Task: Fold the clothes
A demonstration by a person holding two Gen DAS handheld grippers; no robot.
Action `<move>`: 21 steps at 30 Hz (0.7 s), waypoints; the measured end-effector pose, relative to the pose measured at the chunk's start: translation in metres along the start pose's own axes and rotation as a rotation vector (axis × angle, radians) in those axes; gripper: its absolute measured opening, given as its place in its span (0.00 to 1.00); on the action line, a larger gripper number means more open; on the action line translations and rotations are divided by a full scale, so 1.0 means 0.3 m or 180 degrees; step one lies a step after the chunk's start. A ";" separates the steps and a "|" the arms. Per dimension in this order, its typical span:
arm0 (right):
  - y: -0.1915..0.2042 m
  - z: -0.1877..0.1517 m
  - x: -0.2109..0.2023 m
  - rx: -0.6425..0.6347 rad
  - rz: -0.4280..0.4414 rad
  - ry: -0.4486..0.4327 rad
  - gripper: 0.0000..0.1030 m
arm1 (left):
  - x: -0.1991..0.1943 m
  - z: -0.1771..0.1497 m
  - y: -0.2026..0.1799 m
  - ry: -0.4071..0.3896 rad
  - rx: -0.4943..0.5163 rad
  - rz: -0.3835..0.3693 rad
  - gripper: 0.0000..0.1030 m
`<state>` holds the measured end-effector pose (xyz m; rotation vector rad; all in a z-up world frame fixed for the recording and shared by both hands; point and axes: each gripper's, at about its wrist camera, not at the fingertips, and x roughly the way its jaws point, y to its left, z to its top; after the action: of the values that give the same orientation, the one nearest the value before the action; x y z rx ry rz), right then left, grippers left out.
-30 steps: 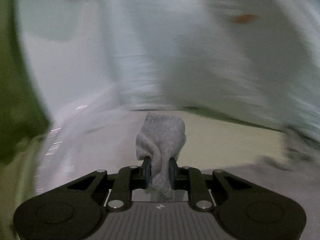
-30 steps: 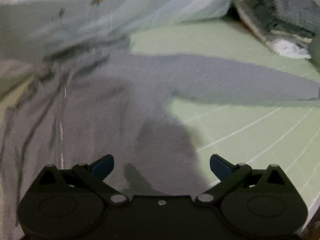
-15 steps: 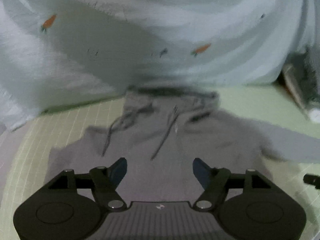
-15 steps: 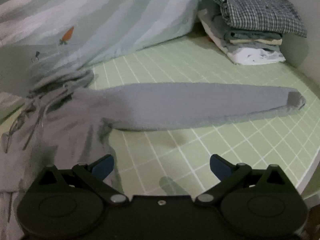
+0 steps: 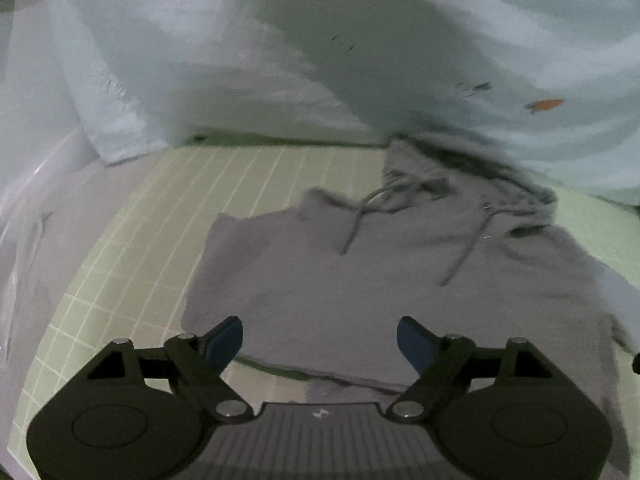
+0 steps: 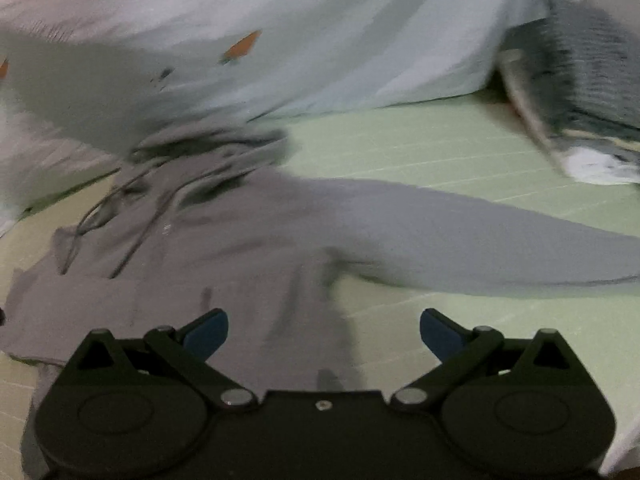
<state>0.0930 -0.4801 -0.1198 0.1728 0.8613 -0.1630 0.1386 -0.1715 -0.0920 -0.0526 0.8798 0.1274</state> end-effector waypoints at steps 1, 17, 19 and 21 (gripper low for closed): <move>0.030 0.004 0.023 -0.0016 0.0051 0.0031 1.00 | 0.014 -0.001 0.014 0.0003 -0.0006 -0.0010 0.82; 0.310 0.070 0.313 -0.0123 0.0234 0.0555 0.65 | 0.306 0.038 0.216 0.0459 -0.0292 0.0035 0.82; 0.329 0.061 0.306 -0.0305 0.0254 0.0545 0.54 | 0.326 0.025 0.223 0.0512 -0.0369 0.0029 0.82; 0.349 0.052 0.290 -0.0538 0.0283 0.0516 0.35 | 0.335 0.014 0.218 0.0561 -0.0359 0.0018 0.82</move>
<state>0.1822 -0.3879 -0.1674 0.0663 1.0222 0.0078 0.1964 -0.0972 -0.1664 -0.1687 1.0483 0.1797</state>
